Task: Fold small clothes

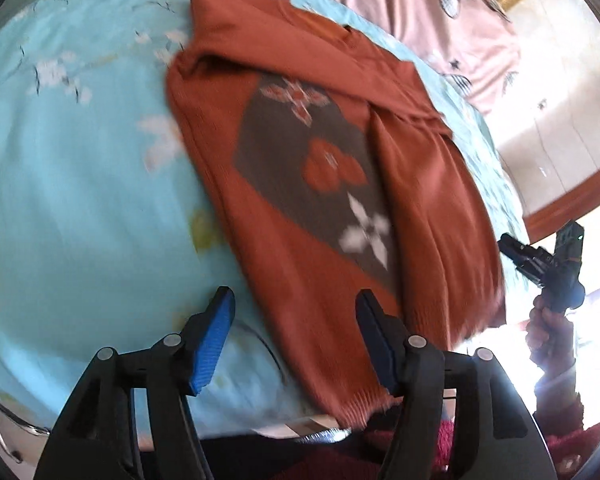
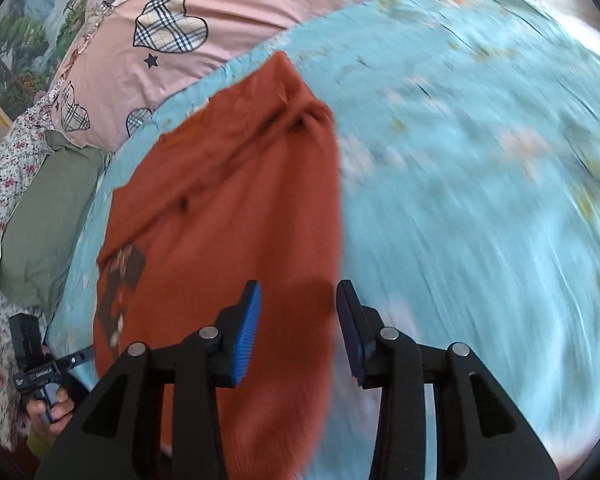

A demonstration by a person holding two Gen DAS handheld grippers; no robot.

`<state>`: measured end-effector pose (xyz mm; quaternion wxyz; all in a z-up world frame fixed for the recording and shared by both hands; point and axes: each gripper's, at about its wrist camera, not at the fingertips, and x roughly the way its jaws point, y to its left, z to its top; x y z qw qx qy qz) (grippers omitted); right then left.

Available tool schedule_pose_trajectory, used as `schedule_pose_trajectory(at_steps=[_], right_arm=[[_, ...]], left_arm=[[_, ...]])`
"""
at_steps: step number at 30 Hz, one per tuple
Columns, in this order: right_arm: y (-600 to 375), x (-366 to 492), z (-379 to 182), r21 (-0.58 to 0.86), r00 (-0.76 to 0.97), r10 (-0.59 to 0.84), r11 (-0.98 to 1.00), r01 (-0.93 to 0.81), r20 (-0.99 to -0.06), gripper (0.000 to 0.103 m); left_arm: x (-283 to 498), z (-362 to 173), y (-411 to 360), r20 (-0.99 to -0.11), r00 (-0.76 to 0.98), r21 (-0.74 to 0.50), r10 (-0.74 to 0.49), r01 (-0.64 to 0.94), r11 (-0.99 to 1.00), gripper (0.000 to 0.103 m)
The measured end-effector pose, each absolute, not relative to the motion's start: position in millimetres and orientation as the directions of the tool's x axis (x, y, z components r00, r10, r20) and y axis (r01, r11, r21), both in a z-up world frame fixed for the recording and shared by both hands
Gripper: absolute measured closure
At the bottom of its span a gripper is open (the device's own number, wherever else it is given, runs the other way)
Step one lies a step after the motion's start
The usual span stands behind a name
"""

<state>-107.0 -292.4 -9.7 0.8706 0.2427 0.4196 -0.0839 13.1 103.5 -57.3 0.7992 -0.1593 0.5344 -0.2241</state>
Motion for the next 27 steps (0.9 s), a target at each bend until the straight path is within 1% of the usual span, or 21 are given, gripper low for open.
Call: schedule_pose_trajectory(at_steps=[3,7,9,10,11,12,13,14,15,16,17,18,20,23,25,27], right_arm=[[-286.2,-132.7,-19.1,0.412,0.618,0.146,0.856,0.312,-0.772,0.062],[-274.9,-142.0,-29.1,0.458,0.613,0.223,0.851,0.256,-0.758,0.063],[-272.5,-138.6,-32.4,0.49,0.614,0.261,0.839,0.238,-0.745,0.063],[-271.4,-136.0,-34.6,0.504,0.613,0.278,0.833,0.23,-0.739,0.065],[-270.4,-134.9,-36.0,0.51,0.612,0.286,0.83,0.226,-0.737,0.071],[-270.4,-134.1,-37.9,0.516,0.607,0.294,0.826,0.228,-0.739,0.093],[-272.9,-134.1,-39.0,0.525,0.603,0.302,0.819,0.232,-0.738,0.093],[-274.4,-136.6,-37.1,0.524,0.608,0.299,0.82,0.23,-0.736,0.093],[-275.7,-139.6,-32.9,0.513,0.613,0.287,0.827,0.229,-0.736,0.093],[-279.2,-143.4,-26.9,0.498,0.62,0.27,0.837,0.228,-0.737,0.094],[-285.0,-148.0,-19.1,0.487,0.632,0.251,0.843,0.229,-0.733,0.094],[-291.9,-152.9,-11.5,0.479,0.646,0.23,0.845,0.238,-0.728,0.094],[-308.8,-161.7,2.8,0.462,0.673,0.182,0.846,0.264,-0.717,0.094],[-331.3,-168.9,11.4,0.457,0.693,0.14,0.838,0.298,-0.707,0.094],[-338.1,-167.3,8.0,0.462,0.689,0.151,0.837,0.292,-0.709,0.094],[-338.5,-161.5,1.3,0.478,0.678,0.19,0.837,0.266,-0.71,0.094]], left_arm=[[0.1,-60.9,100.1,-0.756,0.317,-0.542,-0.572,0.188,0.819,0.034],[-11.7,-73.9,95.0,-0.695,0.247,-0.654,-0.675,0.173,0.736,0.034],[-15.7,-78.7,93.0,-0.69,0.237,-0.664,-0.683,0.168,0.729,0.035],[-18.0,-79.3,93.4,-0.687,0.24,-0.666,-0.686,0.169,0.727,0.035],[-19.5,-78.9,93.9,-0.689,0.247,-0.662,-0.682,0.169,0.73,0.038],[-20.2,-78.8,94.0,-0.697,0.251,-0.651,-0.671,0.169,0.74,0.043],[-18.2,-78.6,93.3,-0.707,0.254,-0.64,-0.66,0.167,0.75,0.047],[-16.8,-77.8,94.7,-0.717,0.256,-0.629,-0.649,0.166,0.76,0.054],[-17.1,-77.6,96.9,-0.729,0.261,-0.613,-0.632,0.162,0.774,0.064],[-17.0,-77.6,98.0,-0.739,0.265,-0.601,-0.62,0.158,0.784,0.07],[-16.8,-78.2,99.6,-0.747,0.268,-0.59,-0.609,0.154,0.792,0.087],[-16.2,-79.2,100.3,-0.754,0.269,-0.582,-0.599,0.148,0.799,0.099],[-17.4,-77.3,101.8,-0.751,0.272,-0.585,-0.602,0.148,0.797,0.1],[-28.1,-58.1,101.3,-0.739,0.314,-0.559,-0.596,0.208,0.802,0.1],[-33.1,-50.6,107.6,-0.729,0.333,-0.554,-0.598,0.226,0.801,0.1],[-30.9,-60.3,114.3,-0.736,0.305,-0.571,-0.604,0.199,0.797,0.098]])
